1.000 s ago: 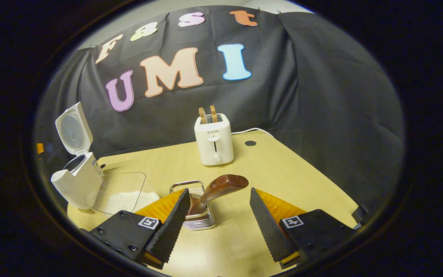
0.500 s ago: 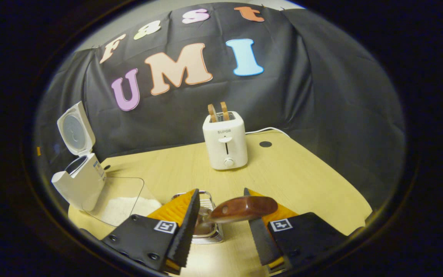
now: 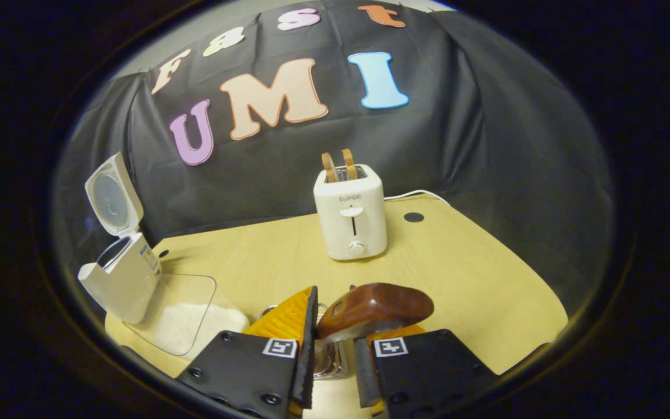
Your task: Close the left gripper, press the button to open the rice cooker; take a wooden spoon from the chopstick holder with the right hand, scoop a spoonful of rice and pour it into the rice cooker, then put the wooden spoon back into the chopstick holder.
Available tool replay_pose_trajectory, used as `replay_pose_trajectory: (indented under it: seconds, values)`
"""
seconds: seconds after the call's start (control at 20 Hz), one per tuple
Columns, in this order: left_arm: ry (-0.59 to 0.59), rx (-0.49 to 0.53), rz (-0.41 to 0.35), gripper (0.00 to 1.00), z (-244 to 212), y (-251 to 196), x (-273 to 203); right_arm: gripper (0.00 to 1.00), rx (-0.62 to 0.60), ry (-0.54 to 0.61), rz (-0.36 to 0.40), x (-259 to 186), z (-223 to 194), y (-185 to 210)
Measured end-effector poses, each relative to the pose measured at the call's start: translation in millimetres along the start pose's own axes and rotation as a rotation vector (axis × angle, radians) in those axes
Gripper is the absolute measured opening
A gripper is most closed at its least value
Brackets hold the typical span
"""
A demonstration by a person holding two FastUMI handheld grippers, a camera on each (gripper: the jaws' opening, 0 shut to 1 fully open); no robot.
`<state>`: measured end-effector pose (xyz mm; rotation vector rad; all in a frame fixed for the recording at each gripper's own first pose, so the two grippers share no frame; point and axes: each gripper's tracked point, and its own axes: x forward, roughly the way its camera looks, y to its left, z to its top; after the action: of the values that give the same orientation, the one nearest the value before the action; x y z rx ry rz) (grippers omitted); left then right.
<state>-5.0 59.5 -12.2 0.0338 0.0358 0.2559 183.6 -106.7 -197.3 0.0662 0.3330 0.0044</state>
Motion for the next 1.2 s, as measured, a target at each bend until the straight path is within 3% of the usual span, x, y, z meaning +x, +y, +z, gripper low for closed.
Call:
replay_pose_trajectory:
  seconds: [0.1, 0.25, 0.3, 0.4, 0.45, 0.5, 0.7, 1.0, 1.2]
  values:
    - [-0.003, 0.006, 0.003, 0.9, 1, 1, 0, 0.26, 0.015, 0.011, -0.002, 4, 0, 4]
    - [-0.006, 0.009, 0.005, 0.89, 2, 1, -1, 0.22, 0.017, 0.017, 0.004, 7, 3, 11]
    - [-0.005, 0.009, 0.005, 0.86, 2, 1, -2, 0.22, 0.016, 0.019, 0.006, 8, 3, 11]
    - [-0.004, 0.009, 0.008, 0.9, 1, 3, -4, 0.22, 0.019, 0.025, 0.008, 9, 4, 11]
    - [-0.005, 0.01, 0.009, 0.86, 1, 3, -4, 0.22, 0.021, 0.027, 0.007, 7, 4, 11]
    - [-0.007, 0.01, 0.01, 0.9, 1, 4, -5, 0.19, 0.02, 0.027, 0.011, 7, 5, 12]
    - [-0.009, 0.008, 0.012, 0.9, 2, 8, -7, 0.19, -0.023, 0.016, 0.014, -2, 12, 16]
    - [0.006, -0.019, 0.004, 0.9, -8, 15, -5, 0.2, -0.067, -0.051, 0.034, -31, 60, 28]
    - [0.011, -0.043, -0.011, 0.9, -13, 20, -3, 0.18, -0.088, -0.108, 0.103, -54, 103, 59]
